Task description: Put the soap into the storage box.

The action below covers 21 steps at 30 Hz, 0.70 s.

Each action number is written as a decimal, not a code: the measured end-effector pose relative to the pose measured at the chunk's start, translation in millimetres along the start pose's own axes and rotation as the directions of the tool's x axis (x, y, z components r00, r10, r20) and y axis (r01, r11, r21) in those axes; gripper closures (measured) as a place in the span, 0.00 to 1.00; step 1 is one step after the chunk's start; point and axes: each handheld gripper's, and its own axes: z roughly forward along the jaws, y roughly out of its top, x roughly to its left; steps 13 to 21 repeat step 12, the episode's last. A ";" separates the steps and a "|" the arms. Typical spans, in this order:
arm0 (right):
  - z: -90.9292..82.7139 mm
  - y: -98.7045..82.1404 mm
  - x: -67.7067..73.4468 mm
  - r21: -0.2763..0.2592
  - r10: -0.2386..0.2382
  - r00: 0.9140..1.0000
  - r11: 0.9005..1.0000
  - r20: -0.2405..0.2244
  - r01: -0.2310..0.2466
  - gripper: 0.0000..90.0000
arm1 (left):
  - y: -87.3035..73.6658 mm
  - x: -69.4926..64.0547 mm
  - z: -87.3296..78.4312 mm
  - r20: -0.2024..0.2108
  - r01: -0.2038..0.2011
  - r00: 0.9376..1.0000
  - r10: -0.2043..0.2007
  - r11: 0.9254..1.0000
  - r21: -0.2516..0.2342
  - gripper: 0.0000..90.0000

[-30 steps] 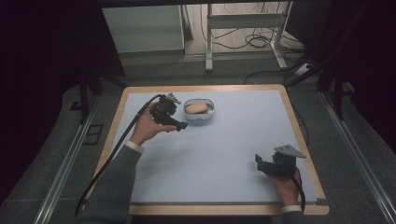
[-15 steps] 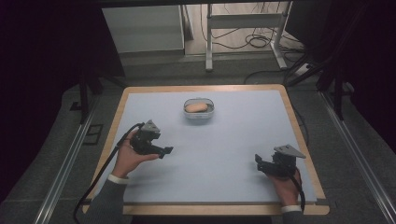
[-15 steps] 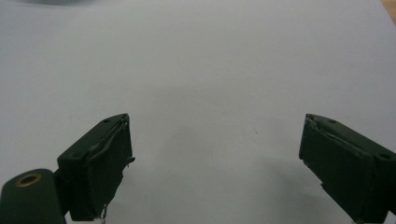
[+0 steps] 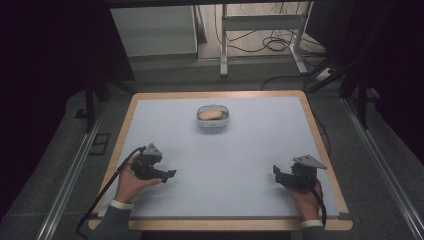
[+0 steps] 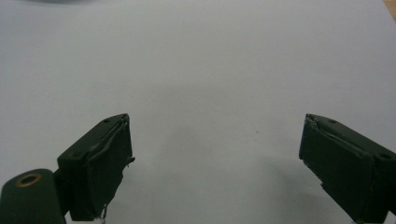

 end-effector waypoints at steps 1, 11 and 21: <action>0.0 0.0 0.0 0.000 0.000 1.000 1.000 0.000 0.000 0.11 | 0.0 -0.1 -0.1 -0.001 0.000 1.000 0.000 1.000 -0.001 0.21; 0.1 0.1 0.4 0.000 -0.009 1.000 1.000 -0.014 0.009 0.11 | -1.2 2.1 -1.3 0.007 0.027 1.000 -0.026 1.000 -0.015 0.21; -0.1 0.0 -0.1 -0.001 -0.005 1.000 1.000 -0.019 0.005 0.11 | -0.9 2.3 -1.4 0.007 0.028 1.000 -0.028 0.999 -0.017 0.21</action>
